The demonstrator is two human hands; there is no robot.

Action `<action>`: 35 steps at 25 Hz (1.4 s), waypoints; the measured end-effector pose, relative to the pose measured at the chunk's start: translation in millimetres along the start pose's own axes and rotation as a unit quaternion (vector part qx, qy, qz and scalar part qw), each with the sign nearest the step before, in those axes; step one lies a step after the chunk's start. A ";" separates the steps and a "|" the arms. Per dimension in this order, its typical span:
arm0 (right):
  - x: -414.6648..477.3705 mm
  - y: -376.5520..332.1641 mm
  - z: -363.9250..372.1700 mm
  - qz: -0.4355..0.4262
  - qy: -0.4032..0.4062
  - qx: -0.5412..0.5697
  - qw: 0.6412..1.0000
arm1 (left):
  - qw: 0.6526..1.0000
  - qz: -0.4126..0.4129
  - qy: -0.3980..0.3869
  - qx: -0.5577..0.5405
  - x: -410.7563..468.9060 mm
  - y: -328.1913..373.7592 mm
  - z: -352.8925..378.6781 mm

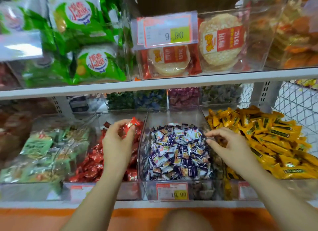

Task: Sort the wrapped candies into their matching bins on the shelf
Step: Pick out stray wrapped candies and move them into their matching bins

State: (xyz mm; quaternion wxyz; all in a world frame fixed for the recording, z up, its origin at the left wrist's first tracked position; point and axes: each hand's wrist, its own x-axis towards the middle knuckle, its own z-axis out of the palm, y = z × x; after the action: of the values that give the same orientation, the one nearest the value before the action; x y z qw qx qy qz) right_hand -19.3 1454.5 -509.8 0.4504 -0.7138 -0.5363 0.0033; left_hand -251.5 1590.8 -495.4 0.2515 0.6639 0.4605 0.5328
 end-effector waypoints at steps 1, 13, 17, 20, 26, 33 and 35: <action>0.1 0.8 0.4 -0.001 -0.001 0.002 1.000 | 0.999 0.000 0.007 0.031 7.3 -6.8 -5.1; 8.3 28.1 -44.7 0.031 0.058 0.022 0.998 | 0.963 0.173 -0.199 0.058 -20.2 57.5 58.6; 8.8 56.2 -65.6 0.068 0.031 -0.035 0.997 | 0.914 0.215 -0.335 0.081 -40.7 75.8 108.8; 4.1 62.1 -68.7 0.064 -0.070 -0.095 0.991 | 0.888 0.215 -0.397 0.088 -47.5 72.6 131.7; 3.1 45.4 -55.4 -0.051 -0.255 -0.224 0.939 | 0.891 0.149 -0.428 0.013 -45.0 60.1 136.5; -8.5 36.3 -75.7 -0.044 -0.354 -0.138 0.924 | 0.885 0.164 -0.435 0.014 -43.8 58.5 136.9; 2.2 37.1 -78.0 -0.031 -0.283 -0.109 0.953 | 0.886 0.163 -0.435 0.012 -44.8 59.5 137.2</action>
State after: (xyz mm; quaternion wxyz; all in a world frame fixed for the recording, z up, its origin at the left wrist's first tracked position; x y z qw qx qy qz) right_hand 48.1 1405.6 -486.4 0.1997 -0.7115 -0.6606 0.1323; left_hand -102.5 1546.2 -509.6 0.3280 0.8976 0.1970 0.2188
